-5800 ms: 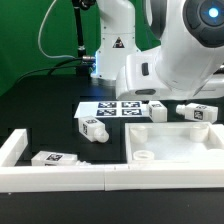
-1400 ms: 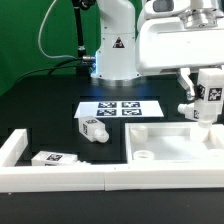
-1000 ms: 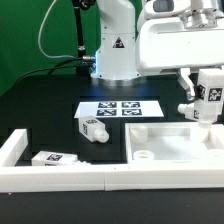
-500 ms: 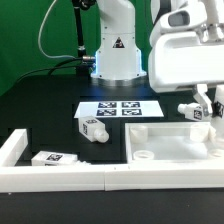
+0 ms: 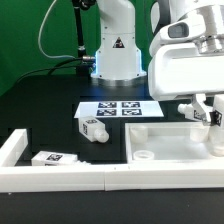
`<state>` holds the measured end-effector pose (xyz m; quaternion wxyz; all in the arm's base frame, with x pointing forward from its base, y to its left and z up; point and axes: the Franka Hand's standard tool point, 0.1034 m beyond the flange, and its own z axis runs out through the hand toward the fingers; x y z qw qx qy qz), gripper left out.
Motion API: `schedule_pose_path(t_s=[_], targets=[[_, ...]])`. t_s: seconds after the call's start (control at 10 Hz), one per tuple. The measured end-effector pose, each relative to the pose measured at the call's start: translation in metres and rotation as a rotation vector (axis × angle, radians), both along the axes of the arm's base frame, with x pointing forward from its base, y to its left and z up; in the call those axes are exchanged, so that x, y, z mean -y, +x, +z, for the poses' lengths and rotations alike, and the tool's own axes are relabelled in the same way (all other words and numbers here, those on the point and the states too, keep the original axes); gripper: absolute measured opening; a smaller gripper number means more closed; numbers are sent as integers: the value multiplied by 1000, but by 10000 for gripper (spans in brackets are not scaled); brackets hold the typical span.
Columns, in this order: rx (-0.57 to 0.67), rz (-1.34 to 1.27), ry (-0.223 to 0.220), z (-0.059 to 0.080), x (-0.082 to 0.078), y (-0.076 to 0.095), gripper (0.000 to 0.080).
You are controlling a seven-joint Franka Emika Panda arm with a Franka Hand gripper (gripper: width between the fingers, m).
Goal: Assemble one leg
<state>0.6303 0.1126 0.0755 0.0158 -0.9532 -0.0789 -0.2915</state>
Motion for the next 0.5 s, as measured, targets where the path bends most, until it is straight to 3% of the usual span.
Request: schedule_pose_path(t_s=[0.5], targets=[[3, 8, -10, -2, 4, 1, 281]])
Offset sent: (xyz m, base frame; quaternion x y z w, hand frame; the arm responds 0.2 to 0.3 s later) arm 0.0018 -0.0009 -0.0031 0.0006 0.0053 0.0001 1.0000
